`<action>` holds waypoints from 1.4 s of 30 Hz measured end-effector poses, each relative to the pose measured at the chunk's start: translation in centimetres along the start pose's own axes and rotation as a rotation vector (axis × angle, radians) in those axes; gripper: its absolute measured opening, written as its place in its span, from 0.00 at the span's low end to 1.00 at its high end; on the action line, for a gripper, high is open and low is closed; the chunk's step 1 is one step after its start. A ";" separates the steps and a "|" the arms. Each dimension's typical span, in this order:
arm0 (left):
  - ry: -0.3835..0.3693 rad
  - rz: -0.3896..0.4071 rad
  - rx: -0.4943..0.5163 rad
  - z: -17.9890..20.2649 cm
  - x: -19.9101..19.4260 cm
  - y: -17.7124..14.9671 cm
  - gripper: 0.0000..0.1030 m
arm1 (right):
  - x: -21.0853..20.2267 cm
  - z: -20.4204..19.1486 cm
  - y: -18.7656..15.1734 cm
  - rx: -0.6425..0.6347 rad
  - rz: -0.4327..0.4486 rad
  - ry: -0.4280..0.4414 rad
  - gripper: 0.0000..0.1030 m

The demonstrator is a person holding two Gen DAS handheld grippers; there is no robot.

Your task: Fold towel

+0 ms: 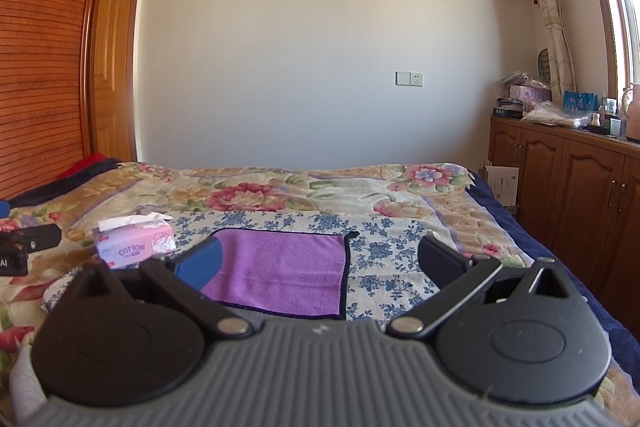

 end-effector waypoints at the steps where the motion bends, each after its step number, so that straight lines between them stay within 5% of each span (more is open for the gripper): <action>1: 0.000 -0.001 0.000 0.0 0.0 0.0 1.00 | 0.1 0.0 0.0 0.000 0.001 0.000 1.00; 42: -0.033 -0.128 0.096 2.3 5.2 -0.2 1.00 | 5.5 -0.9 1.1 -0.032 -0.125 0.051 1.00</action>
Point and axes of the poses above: each gripper's, at about its wrist camera, not at the fingertips, and x roughly the way its jaws point, z to its right, y to its top, the point moved 2 cm from there along x, roughly the way its jaws point, and after that the axes turned 15 degrees about -z, right-handed, at the moved point
